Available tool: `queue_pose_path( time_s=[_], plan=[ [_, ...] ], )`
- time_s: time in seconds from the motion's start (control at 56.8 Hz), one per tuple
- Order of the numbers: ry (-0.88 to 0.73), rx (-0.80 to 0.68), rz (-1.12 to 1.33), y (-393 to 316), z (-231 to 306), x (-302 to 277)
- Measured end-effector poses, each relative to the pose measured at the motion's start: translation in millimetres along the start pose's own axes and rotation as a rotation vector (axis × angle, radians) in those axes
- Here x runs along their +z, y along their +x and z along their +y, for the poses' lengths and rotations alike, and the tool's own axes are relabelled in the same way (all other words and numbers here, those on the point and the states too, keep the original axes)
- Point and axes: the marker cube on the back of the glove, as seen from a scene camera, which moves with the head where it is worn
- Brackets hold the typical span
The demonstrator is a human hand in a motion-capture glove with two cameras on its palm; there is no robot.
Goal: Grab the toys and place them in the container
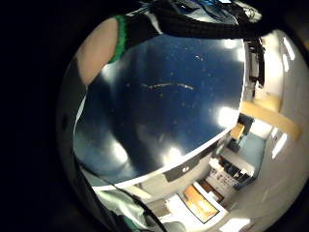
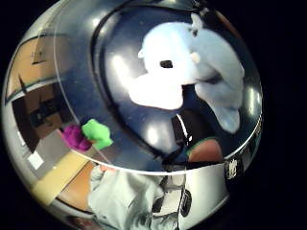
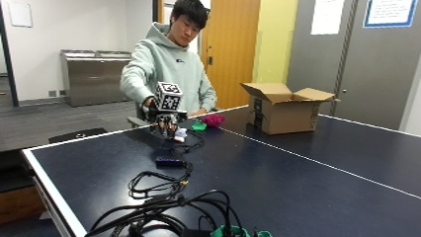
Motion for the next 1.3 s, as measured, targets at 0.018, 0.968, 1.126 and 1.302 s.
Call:
queue_pose_path(
  time_s=[0.018, 0.968, 1.126, 1.302],
  plan=[
    [0.018, -0.009, -0.015, -5, 7, 7],
    [0.372, -0.910, -0.201, -340, 161, -361],
    [0.344, -0.619, -0.066, -386, 114, -329],
    [0.377, -0.732, -0.126, -410, 149, -322]
  ],
)
